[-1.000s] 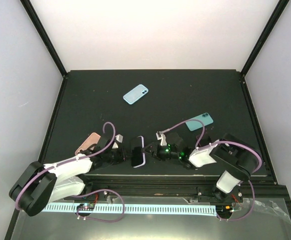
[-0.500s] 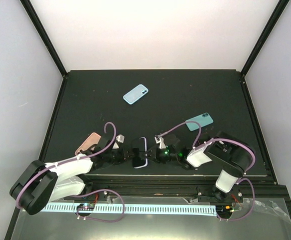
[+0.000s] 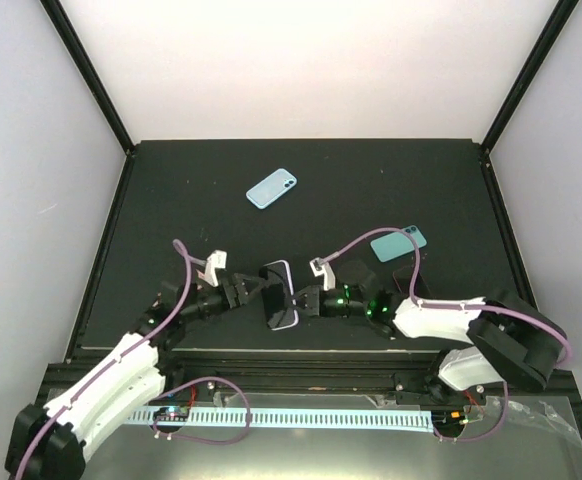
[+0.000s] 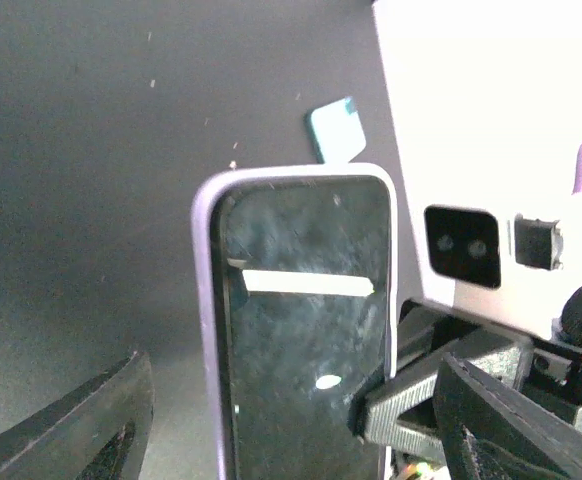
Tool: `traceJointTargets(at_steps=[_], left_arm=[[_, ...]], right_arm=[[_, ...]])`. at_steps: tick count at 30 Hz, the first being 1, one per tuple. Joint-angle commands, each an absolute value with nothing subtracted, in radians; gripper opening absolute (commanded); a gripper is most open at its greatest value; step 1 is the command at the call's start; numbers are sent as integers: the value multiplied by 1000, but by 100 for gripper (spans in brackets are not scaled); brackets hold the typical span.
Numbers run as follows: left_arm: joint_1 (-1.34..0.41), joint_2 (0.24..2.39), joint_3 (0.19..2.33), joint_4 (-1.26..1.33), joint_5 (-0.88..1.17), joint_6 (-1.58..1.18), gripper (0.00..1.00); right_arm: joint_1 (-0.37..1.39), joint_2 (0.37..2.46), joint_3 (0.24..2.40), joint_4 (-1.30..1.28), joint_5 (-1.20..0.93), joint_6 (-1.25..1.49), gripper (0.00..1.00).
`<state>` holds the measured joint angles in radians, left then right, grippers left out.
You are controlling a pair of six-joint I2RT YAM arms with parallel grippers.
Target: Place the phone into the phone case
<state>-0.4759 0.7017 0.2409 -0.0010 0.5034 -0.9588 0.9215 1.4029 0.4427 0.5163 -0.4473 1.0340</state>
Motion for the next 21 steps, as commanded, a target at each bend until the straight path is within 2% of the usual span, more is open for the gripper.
traceJointTargets(at_steps=[1,5,10,15,21], left_arm=[[-409,571,284,-97,553,-921,80],[-370,515,284,-8,686,-956,83],[-364,483,254,241,819,-1089,83],[-364,468,243,414,852,-1193,83],[-364,478,164,696,827,-1372,77]], right_arm=[[920,1320,446,604,-525,1003,12],[921,1259,408,736,-581,1062,12],[922,1186,391,828,-638,1117,12],[922,1114,387,868,-654,1149,12],[923,1081,378,919,-663,1180,12]])
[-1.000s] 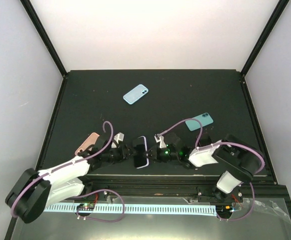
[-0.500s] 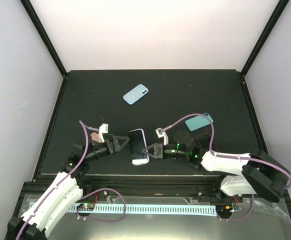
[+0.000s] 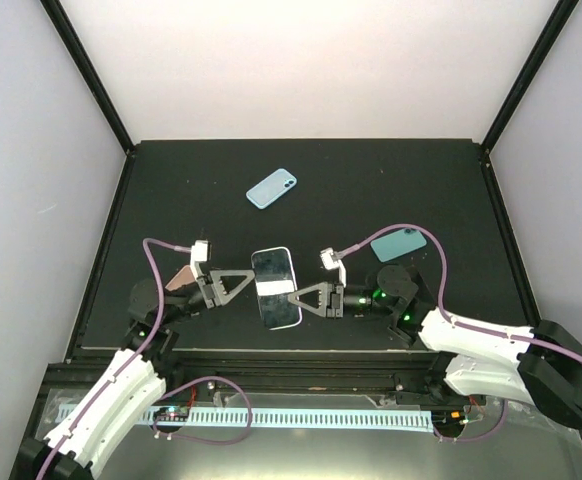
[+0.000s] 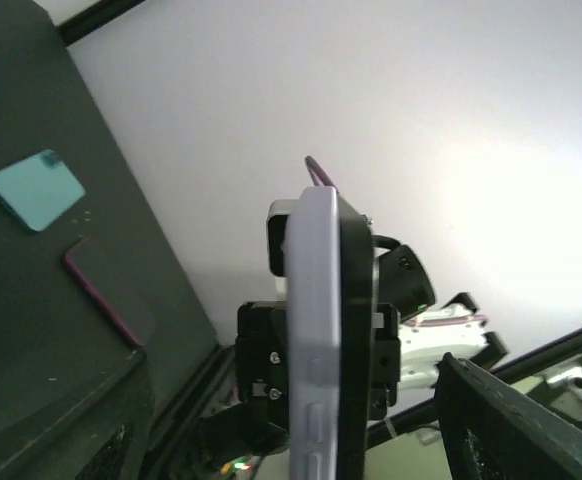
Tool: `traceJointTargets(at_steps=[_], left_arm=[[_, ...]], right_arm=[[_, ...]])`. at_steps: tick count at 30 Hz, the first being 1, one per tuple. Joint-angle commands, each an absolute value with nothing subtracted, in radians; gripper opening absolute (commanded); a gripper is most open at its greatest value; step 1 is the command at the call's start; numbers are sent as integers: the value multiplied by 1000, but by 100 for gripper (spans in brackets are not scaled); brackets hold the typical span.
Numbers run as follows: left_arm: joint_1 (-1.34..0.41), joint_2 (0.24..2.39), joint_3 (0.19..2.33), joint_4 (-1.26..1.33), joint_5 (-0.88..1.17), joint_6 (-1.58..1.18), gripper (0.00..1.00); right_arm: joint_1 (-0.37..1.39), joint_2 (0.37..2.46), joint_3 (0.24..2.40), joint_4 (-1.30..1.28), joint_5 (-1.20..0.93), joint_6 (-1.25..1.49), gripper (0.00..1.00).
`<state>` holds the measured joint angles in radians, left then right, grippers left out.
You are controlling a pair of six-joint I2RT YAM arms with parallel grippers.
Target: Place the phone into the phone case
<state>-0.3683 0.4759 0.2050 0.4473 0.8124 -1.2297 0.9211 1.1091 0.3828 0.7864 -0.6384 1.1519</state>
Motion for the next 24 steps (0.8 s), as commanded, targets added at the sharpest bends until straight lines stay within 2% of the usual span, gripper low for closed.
traceJointTargets(at_steps=[1,6,9,12,20,22,24], left_arm=[[-364,480,161,714,825,-1380,76],[-365,489,168,745,827,-1390,69],[-365,494,170,746,830,-1394,61],[-365,495,170,735,830,-1390,49],[-365,500,184,684,833,-1355,54],[-364,506,184,689,839,-1355,46],[-365,513,183,682,842,-1354,33]], right_arm=[[924,1082,377,931,-667,1189,12],[928,1095,381,977,-678,1224,12],[932,1102,387,981,-674,1230,12],[934,1109,392,976,-670,1230,12],[955,1131,409,940,-652,1216,12],[961,1136,410,948,-649,1217,12],[963,1139,412,936,-647,1215,13]])
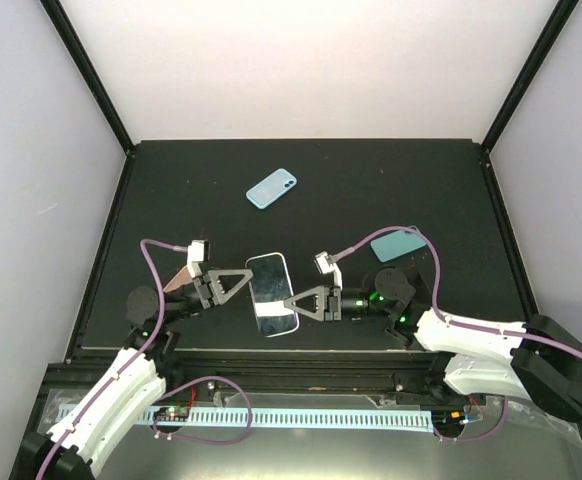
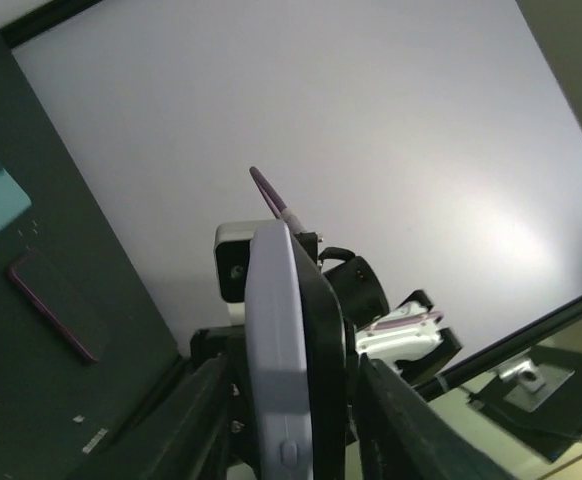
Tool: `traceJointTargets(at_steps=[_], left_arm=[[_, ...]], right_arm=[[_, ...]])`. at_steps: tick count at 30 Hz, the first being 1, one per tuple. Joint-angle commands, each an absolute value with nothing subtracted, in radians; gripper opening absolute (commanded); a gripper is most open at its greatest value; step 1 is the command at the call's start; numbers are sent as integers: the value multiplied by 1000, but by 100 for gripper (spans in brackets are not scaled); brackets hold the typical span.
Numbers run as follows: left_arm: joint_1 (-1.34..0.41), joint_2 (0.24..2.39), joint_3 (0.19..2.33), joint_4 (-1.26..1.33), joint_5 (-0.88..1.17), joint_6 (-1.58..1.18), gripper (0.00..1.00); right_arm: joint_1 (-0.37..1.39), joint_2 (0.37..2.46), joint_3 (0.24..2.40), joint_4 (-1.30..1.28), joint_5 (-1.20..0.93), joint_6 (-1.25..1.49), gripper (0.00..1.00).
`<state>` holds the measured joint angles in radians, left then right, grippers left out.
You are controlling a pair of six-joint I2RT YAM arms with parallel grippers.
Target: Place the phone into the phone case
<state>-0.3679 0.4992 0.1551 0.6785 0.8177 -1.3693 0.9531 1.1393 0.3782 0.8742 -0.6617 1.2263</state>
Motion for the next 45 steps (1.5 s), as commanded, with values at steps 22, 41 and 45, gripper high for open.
traceJointTargets(at_steps=[22,41,45], left_arm=[[-364,515,218,400,848,-1275,6],[-369,508,163,437,905,-1322,62],[-387,540,171,468,917,-1327,64]], right_arm=[[966,1144,408,794,-554,1196,17],[965,1017,385,772,-219,1275,15],[964,1018,393,760,-204,1274,15]])
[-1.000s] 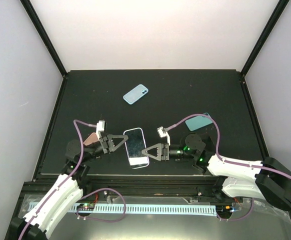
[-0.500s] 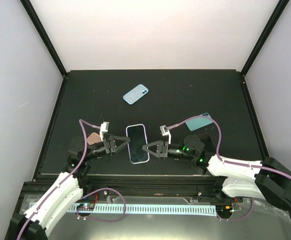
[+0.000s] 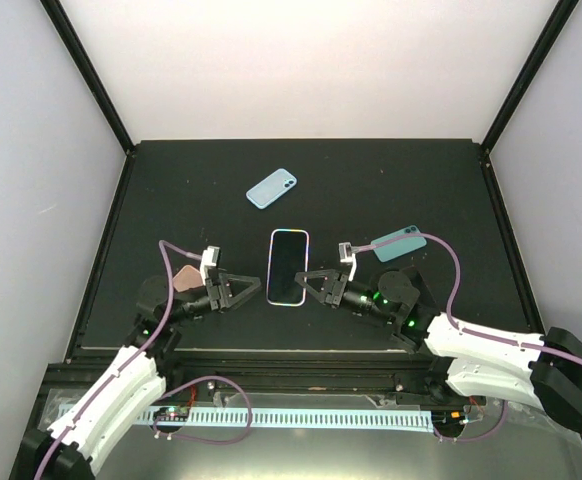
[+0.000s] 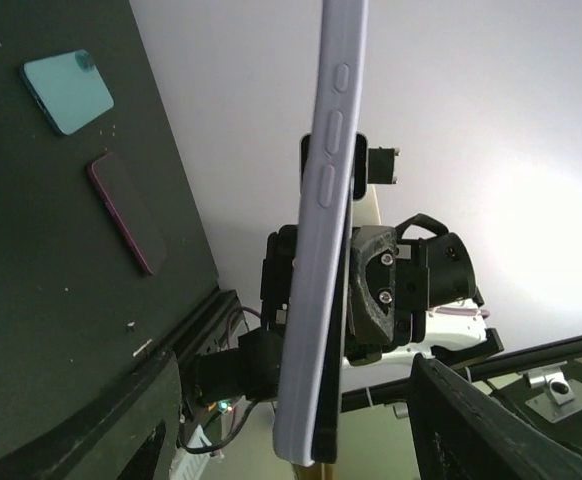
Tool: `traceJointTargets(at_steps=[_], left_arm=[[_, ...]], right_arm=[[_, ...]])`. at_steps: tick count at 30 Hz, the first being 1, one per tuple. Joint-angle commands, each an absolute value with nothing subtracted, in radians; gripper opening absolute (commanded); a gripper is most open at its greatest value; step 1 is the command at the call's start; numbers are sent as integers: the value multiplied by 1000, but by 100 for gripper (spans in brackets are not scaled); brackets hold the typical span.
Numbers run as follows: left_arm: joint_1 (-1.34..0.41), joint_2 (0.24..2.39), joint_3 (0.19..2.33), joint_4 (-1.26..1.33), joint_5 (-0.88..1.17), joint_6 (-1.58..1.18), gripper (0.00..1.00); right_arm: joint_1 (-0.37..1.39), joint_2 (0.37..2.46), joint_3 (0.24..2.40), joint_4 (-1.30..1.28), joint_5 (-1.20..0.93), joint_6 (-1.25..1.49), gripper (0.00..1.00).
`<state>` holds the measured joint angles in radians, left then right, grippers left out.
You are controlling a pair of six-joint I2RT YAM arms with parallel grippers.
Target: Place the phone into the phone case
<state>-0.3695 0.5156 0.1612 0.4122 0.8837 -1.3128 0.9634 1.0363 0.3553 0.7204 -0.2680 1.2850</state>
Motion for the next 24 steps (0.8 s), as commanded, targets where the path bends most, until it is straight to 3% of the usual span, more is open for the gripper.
traceJointTargets(at_steps=[1,14,24], left_arm=[[-393,549,174,467,918,-1324,64],[-481,652,209,505,920,-1297,67],[-489,653,210,483,899,-1289,42]], right_arm=[[964,1021,395,759,-204,1275,15],[965,1042,409,763,-196,1283,15],[965,1057,411,759,-199,1291,15]])
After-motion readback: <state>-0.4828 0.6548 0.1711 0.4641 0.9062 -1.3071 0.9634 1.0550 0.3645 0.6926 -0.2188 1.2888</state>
